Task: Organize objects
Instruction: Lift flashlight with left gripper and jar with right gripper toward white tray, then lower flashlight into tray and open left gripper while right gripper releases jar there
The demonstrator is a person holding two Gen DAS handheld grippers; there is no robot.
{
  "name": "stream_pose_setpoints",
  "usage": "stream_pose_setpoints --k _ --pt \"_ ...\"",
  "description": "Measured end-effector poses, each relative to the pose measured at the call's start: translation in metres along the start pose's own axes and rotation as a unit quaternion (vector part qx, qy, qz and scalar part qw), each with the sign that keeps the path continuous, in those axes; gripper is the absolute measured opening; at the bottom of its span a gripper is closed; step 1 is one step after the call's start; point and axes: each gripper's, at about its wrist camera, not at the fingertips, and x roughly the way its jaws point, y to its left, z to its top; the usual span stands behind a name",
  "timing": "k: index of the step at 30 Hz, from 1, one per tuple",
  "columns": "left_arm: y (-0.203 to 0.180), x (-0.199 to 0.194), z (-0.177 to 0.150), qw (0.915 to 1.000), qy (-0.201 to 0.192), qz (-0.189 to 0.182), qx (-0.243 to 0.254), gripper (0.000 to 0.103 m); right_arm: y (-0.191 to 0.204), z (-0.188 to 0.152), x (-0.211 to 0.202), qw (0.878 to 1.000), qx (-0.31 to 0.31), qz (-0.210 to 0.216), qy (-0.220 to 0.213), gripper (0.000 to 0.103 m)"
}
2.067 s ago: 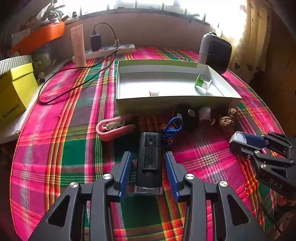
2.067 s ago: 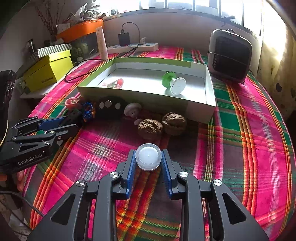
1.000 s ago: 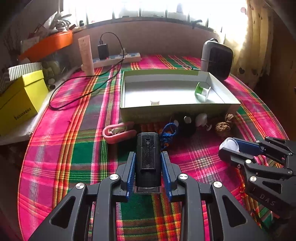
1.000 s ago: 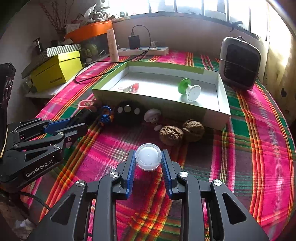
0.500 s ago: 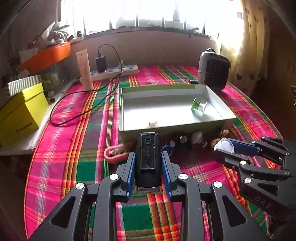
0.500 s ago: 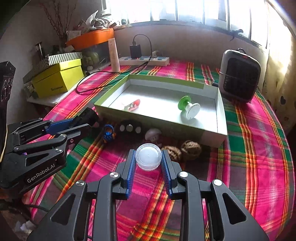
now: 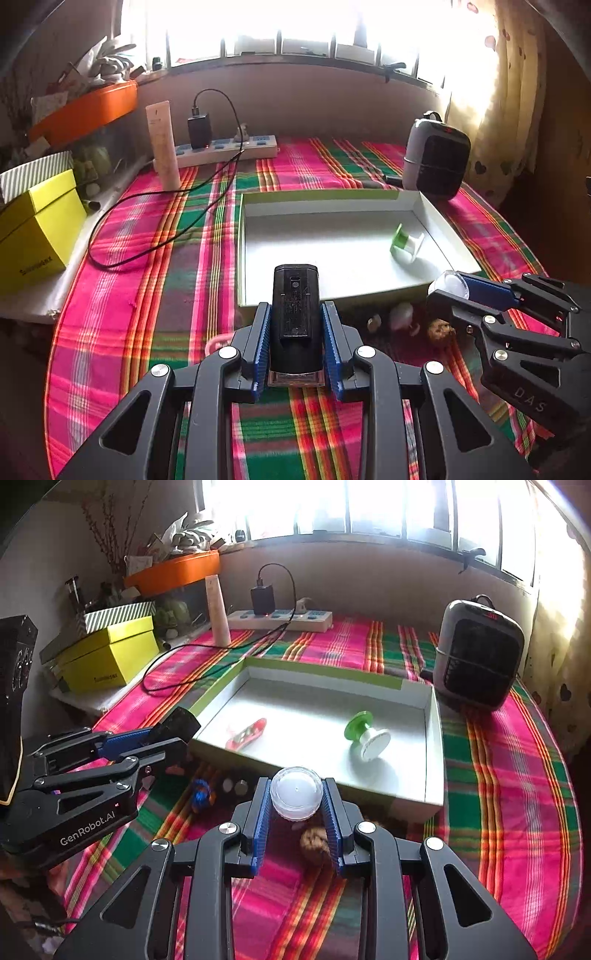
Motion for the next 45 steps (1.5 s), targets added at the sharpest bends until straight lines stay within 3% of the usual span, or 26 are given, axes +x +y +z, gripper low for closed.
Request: stream_pose_setpoints --k 20,34,45 --pt "0.008 0.040 0.046 1.0000 -0.005 -0.005 -0.006 0.025 -0.019 0.041 0.043 1.000 0.011 0.006 0.009 0.028" --pt "0.015 0.086 0.068 0.9995 0.030 -0.013 -0.001 0.025 -0.026 0.060 0.084 0.999 0.010 0.005 0.041 0.028" --pt "0.012 0.111 0.068 0.9982 0.059 -0.012 0.010 0.025 -0.028 0.065 0.109 0.998 0.008 0.000 0.063 0.028"
